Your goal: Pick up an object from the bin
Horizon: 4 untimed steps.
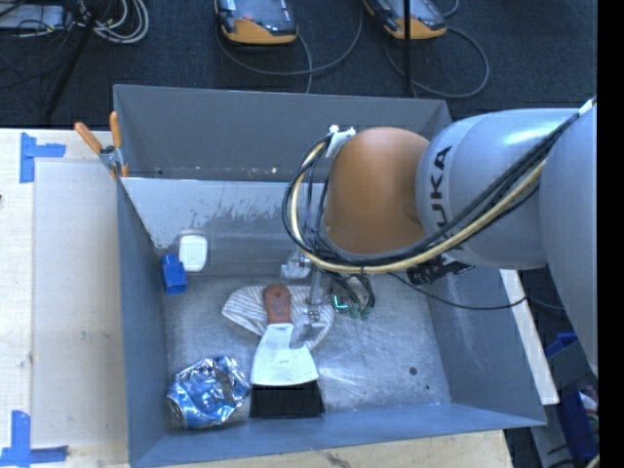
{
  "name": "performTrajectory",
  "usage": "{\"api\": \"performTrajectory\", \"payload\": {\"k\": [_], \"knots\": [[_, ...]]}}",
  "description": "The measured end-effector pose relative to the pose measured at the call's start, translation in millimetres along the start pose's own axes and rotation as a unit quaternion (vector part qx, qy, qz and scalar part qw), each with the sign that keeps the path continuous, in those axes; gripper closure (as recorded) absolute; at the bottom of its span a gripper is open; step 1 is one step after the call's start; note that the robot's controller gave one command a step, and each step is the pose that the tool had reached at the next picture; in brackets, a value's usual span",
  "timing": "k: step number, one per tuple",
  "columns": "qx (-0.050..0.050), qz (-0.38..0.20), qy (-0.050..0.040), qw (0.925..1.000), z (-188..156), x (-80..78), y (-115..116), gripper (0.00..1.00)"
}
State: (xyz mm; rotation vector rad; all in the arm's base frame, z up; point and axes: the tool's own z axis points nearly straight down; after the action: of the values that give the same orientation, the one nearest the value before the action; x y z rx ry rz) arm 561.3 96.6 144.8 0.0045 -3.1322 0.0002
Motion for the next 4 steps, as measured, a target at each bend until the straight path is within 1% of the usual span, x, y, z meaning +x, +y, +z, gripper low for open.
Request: {"api": "performTrajectory", "payload": {"k": [1,2,3,4], "knots": [[0.000,0.001,-0.0036,1.0000,-3.9,-1.9,-0.5,0.00],[-0.002,-0.005,-0.0098,0.9999,61.2,-37.1,48.8,0.00],[0.001,0.014,-0.0022,0.9999,37.0,-22.8,55.9,0.00],[-0.001,0.034,-0.0064,0.9994,26.6,-30.4,45.1,0.00]]}}
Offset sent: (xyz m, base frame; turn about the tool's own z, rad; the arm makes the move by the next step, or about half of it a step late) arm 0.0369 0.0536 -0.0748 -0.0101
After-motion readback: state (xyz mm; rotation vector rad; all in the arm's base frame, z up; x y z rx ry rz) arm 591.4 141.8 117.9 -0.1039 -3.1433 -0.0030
